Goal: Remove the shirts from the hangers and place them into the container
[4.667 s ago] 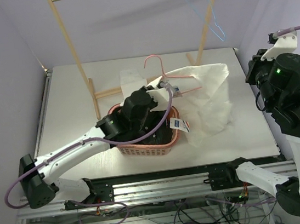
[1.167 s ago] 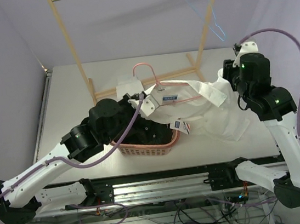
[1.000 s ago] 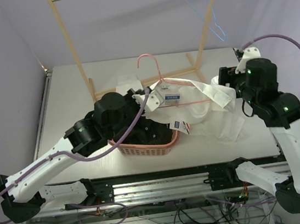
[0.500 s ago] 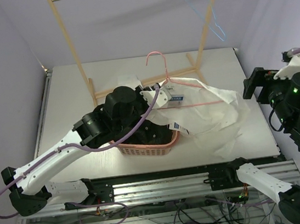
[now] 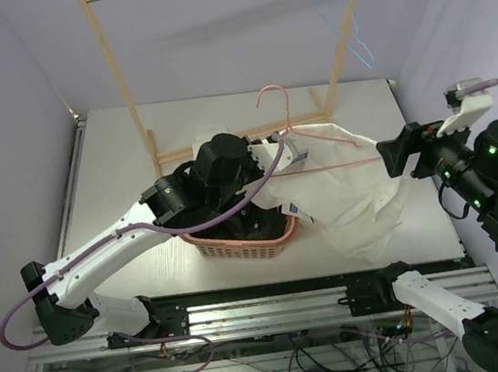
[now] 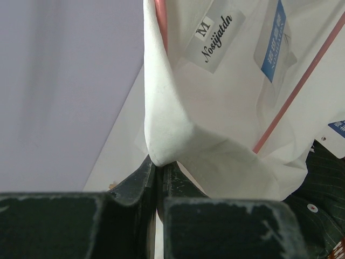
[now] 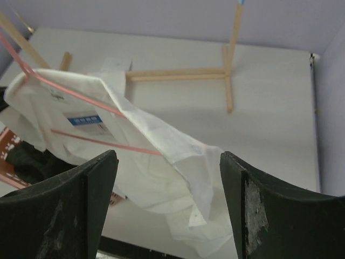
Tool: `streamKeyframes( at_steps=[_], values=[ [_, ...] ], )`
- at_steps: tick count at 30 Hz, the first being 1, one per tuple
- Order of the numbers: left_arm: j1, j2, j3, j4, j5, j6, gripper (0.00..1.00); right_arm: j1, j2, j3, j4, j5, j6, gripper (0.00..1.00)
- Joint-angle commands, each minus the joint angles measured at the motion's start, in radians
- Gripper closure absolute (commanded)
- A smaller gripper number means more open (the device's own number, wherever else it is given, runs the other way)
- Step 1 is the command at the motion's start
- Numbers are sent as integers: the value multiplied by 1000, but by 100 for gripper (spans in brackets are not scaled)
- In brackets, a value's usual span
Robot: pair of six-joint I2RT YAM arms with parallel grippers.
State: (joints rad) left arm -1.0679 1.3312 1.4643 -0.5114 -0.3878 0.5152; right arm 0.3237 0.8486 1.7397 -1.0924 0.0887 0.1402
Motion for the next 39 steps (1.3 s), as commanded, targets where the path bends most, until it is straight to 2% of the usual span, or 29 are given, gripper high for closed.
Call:
streamKeyframes(
  at_steps=[1,9,11,12,13,15,16,19,22,26,30,34,35,36,37,39],
  values=[
    [-1,-22,50,29,-5,-21,93,-1,3,-58,-44,-24,-10,23],
    [-1,-35,48,27,-3,-23,93,-2,-11,-118,-51,-24,-17,29],
    [-1,-36,50,28,2,-24,93,-1,-12,-137,-45,-24,-20,36],
    [-1,-37,52,25,4,-25,93,-1,-11,-144,-44,-27,-19,44],
    [-1,-37,54,23,5,-27,93,-2,-10,-150,-44,-25,-19,57],
    [-1,-39,52,23,8,-29,93,0,-4,-158,-42,9,-12,91],
    [-1,-42,49,23,9,-30,93,-1,-6,-162,-39,30,-7,100],
    [-1,-53,37,24,5,-29,93,-1,-6,-151,-34,108,8,100],
    [-1,-71,13,30,11,-27,93,-1,8,-106,-33,251,23,100],
    [-1,-91,-21,43,19,-28,93,-1,30,-59,28,363,7,100],
    [-1,-99,-36,34,32,-25,93,-1,81,-7,72,377,-11,100],
    [-1,-123,-63,63,58,-14,93,-1,131,13,106,304,-26,100],
    [-1,-124,-64,68,57,-10,93,-2,146,27,99,282,-24,90],
    [-1,-124,-65,74,55,-3,93,-1,155,45,91,234,-25,75],
    [-1,-121,-65,77,53,5,93,-1,157,61,87,167,-27,66],
    [-1,-109,-60,93,57,27,93,-1,145,93,78,65,-31,56]
  ],
)
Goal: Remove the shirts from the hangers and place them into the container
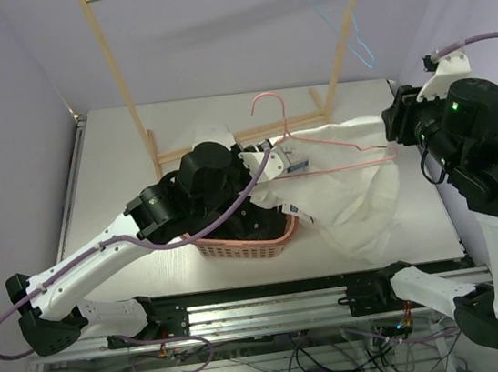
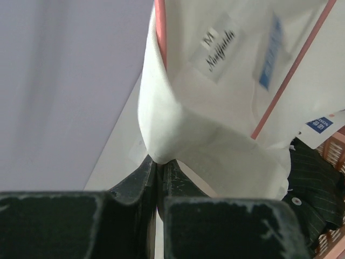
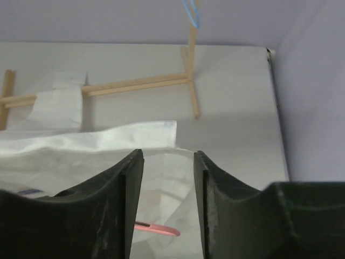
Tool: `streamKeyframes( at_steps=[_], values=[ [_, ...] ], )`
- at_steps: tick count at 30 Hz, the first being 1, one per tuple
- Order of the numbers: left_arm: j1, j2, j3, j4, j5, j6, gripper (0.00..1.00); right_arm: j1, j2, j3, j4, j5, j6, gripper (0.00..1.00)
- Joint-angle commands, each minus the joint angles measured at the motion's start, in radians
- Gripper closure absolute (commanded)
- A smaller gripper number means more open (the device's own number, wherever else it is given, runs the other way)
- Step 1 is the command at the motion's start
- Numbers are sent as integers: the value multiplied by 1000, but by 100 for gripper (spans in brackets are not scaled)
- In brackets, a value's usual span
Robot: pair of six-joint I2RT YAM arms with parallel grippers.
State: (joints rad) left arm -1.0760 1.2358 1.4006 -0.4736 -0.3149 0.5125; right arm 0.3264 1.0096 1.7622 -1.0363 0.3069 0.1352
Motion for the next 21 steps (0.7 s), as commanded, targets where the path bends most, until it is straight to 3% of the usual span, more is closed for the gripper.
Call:
streamKeyframes(
  at_steps=[1,7,11,21],
  values=[
    [6,-5,8,67,-10,46,93,-4,-23,90,12,-200,-31,54],
    [7,84,70,151,60,167,93,0,-40,197,-107,-397,-33,56],
    [7,121,137,132,119,183,93,0,-72,139,-136,-430,-23,65],
    [7,71,152,79,173,172,93,0,-118,-63,-119,-538,-53,57]
  ],
)
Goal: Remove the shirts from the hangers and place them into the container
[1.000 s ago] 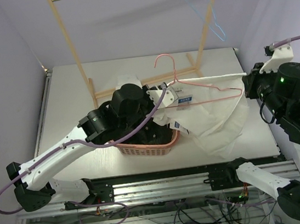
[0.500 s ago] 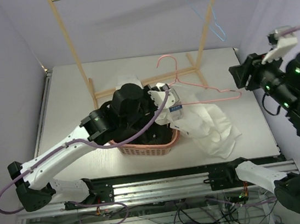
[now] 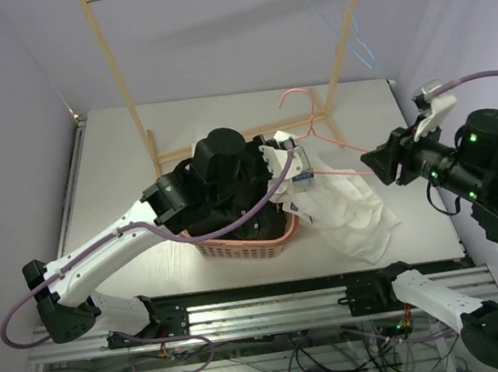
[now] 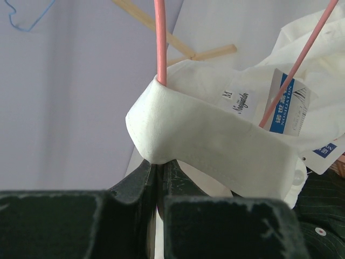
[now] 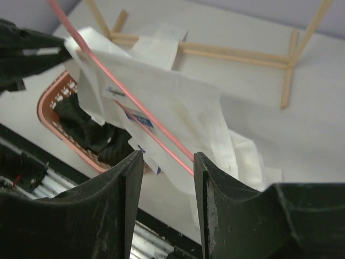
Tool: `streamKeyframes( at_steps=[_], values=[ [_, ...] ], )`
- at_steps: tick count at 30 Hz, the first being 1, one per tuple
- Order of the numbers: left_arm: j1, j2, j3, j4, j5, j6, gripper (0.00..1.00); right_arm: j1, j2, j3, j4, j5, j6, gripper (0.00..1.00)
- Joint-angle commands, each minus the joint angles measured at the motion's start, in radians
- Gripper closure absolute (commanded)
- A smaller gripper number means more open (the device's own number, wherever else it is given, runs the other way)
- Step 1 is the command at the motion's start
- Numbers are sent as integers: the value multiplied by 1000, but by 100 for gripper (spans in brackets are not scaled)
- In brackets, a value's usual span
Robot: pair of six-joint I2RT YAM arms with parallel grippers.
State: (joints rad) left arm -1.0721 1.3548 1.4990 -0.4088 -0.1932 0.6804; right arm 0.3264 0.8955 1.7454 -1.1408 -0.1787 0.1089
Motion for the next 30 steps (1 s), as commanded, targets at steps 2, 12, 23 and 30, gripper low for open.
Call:
streamKeyframes(
  at_steps=[2,12,23,30],
  values=[
    [3,-55,59,-1,48,0,93,-1,-3,-55,-7,-59,-32,57],
    [3,-60,76,-39,64,-4,93,6,3,-47,-4,-48,-41,57],
    [3,-77,64,-81,93,-24,93,8,30,-16,2,1,-49,56],
    [3,-92,50,-75,81,-23,93,10,33,-41,13,-41,-60,60]
  ],
)
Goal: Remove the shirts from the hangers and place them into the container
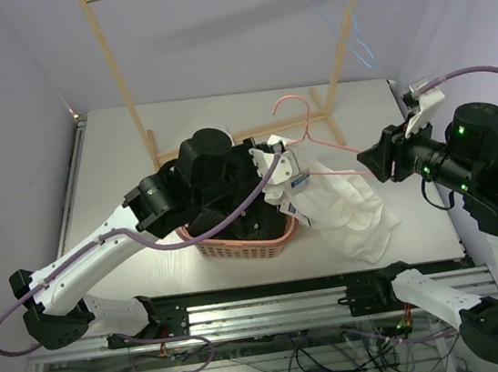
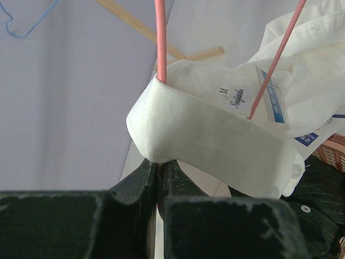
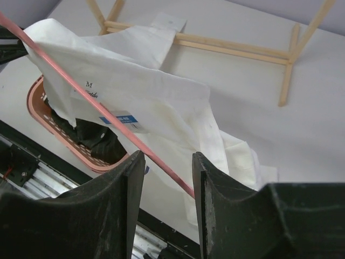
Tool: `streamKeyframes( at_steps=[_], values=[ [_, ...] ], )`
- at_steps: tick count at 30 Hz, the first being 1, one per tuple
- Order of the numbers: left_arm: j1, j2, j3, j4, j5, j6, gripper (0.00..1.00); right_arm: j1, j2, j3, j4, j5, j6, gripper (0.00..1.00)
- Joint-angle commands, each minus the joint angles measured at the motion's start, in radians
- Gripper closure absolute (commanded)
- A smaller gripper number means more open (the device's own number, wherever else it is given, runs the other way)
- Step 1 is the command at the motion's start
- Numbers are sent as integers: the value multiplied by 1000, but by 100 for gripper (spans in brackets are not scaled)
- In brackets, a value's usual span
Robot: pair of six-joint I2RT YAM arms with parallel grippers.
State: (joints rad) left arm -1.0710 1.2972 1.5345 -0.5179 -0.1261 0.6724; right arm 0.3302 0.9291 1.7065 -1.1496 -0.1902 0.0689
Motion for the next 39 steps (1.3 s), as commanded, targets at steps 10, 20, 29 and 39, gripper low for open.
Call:
streamKeyframes(
  at_steps=[10,20,29,39],
  values=[
    [2,62,76,79,-43,-17,93,6,-30,-37,28,-135,-25,91],
    [2,218,155,297,-185,6,93,6,-59,-82,71,3,29,100],
    [3,378,350,434,-257,33,93,6,-50,-121,152,137,78,100],
    [2,307,167,593,-376,-62,60,6,30,-9,193,320,61,100]
  ],
)
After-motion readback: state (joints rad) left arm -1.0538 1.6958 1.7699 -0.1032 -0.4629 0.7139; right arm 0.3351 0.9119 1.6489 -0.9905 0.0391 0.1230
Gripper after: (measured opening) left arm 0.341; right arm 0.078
